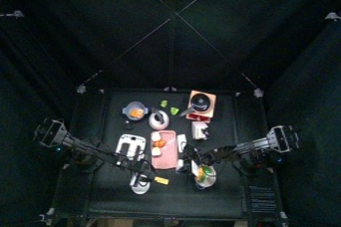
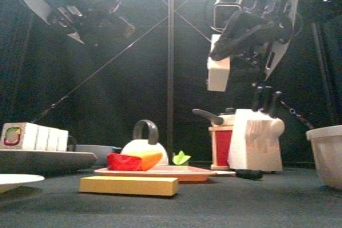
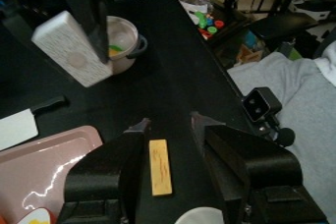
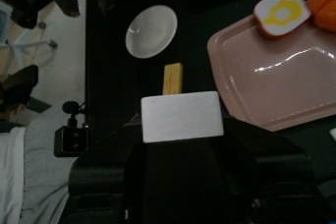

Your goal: Place rice near egg block

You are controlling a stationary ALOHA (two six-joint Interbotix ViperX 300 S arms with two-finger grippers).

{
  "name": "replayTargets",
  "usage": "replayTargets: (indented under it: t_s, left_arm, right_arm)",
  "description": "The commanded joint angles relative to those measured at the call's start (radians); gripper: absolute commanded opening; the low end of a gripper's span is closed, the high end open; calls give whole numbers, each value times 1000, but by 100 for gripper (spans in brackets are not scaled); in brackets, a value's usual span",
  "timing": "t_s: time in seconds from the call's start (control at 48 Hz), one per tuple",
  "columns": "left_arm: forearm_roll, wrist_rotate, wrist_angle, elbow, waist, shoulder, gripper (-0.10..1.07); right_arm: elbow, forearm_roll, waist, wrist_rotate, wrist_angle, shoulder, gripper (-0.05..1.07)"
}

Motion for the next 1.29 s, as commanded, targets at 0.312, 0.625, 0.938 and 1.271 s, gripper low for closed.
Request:
replayTargets:
  t_s: [0.312,0.625,0.938,1.271]
  left_arm:
    - [-31,2,-8,-5,2,-8,79]
    - [-51,2,-6,-2,2,-6,79]
    - [-51,2,-6,2,2,-5,79]
    - [-51,2,-5,3,2,-5,79]
  right_arm:
    - [-144,-3,37,0,-6,192,54]
    - [-135,5,58,2,58,201,87]
    - [-135,3,127,3,268,161,101]
    - [-112,23,149,9,318,81,101]
